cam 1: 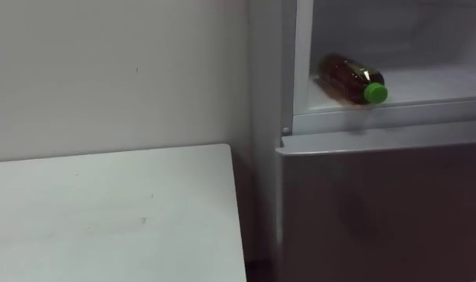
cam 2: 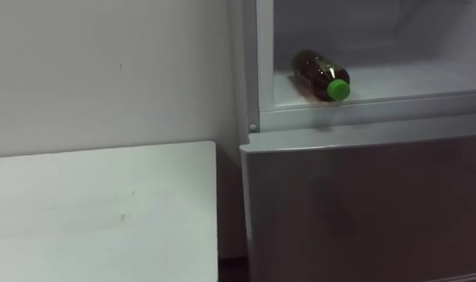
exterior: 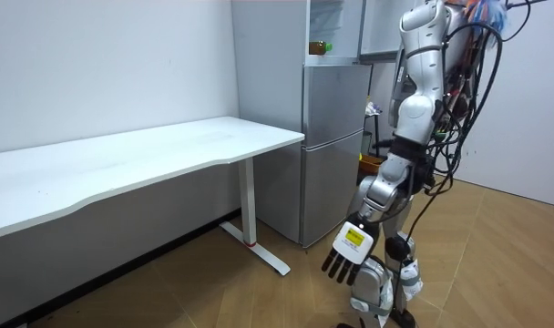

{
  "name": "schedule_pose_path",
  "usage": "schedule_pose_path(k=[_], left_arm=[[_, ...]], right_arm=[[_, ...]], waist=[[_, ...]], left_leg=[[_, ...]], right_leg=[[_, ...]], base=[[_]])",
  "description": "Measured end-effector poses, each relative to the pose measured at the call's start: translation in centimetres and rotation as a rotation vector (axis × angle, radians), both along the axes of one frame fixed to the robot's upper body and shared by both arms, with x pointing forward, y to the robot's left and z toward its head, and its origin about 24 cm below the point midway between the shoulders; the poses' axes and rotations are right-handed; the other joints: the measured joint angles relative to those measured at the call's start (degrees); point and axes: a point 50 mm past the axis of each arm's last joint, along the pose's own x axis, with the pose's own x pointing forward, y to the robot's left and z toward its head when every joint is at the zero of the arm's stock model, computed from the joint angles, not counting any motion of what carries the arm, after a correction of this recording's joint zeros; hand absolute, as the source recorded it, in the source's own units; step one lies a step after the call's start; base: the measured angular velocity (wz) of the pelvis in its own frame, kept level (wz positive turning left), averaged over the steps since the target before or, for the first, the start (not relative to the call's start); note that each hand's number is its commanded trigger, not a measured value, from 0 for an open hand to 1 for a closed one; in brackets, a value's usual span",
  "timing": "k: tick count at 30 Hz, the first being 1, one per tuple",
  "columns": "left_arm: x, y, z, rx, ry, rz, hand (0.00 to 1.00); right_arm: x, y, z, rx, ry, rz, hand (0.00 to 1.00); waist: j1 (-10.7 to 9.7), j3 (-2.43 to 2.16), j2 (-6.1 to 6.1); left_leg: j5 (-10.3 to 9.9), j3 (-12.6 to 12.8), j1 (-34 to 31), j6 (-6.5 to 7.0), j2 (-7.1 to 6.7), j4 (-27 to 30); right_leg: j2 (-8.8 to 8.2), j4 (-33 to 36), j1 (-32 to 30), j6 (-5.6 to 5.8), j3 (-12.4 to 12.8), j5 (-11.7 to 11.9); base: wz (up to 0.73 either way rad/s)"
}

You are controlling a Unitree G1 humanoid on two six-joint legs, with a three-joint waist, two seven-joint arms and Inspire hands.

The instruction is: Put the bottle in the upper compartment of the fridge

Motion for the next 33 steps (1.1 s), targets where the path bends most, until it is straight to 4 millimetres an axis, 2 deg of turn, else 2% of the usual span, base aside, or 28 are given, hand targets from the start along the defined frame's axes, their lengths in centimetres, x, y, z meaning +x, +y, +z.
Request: schedule_pose_path(k=[4,9,13,15,23,27,33], left_arm=[[0.1,0.2,0.0,0.004,-0.001,-0.001,0.0],[0.2,0.2,0.0,0.004,-0.003,-0.003,0.0],[0.4,0.2,0.0,0.015,-0.004,0.002,0.0],[0.7,0.2,0.0,0.016,-0.01,0.013,0.0],[1.0,0.3,0.0,0.027,-0.019,0.017,0.0],[1.2,0.3,0.0,0.04,-0.025,0.025,0.0],[2.1,0.6,0.0,0.08,-0.041,0.036,0.0]], right_arm=[[-2.9,-0.2,-1.6,-0.02,0.17,0.014,0.0],[-5.2,0.2,-2.9,-0.005,0.325,0.053,0.0],[-6.7,0.9,-3.8,0.066,0.419,0.019,0.0],[-6.9,1.2,-3.9,0.102,0.406,-0.04,0.0],[-5.5,1.0,-3.8,0.177,0.293,-0.221,0.0],[-4.3,-0.2,-3.2,0.175,0.22,-0.35,0.0],[-3.4,-1.8,-2.1,0.107,0.209,-0.449,0.0]], waist=[[-0.1,0.06,-0.01],[-0.2,0.08,-0.1],[-0.2,0.26,-0.1],[-0.2,0.3,-0.17],[-0.9,0.24,-0.4],[-1.4,0.25,-0.67],[-1.4,0.6,-1.37]], left_leg=[[0.0,0.1,0.1,0.01,0.01,-0.2],[0.0,0.2,0.2,0.01,0.02,-0.2],[0.0,0.1,0.2,0.02,-0.01,-0.2],[0.0,0.0,0.2,0.02,0.0,-0.2],[0.0,-0.1,0.2,0.02,-0.05,-0.2],[0.0,-0.1,0.2,0.03,-0.11,-0.2],[0.0,0.2,0.5,-0.01,-0.11,-0.7]], right_leg=[[0.04,0.1,0.0,0.0,0.2,0.0],[-0.02,0.2,0.0,-0.02,0.2,0.0],[-0.06,0.2,0.0,0.0,0.2,0.0],[-0.05,0.1,-0.1,0.0,0.2,0.0],[-0.11,0.1,-0.1,0.02,0.1,-0.1],[-0.14,0.2,-0.1,0.04,0.1,-0.2],[-0.02,0.1,-0.1,0.04,0.4,-0.5]], base=[[0.0],[0.0],[0.0],[0.0],[0.0],[0.0],[0.0]])
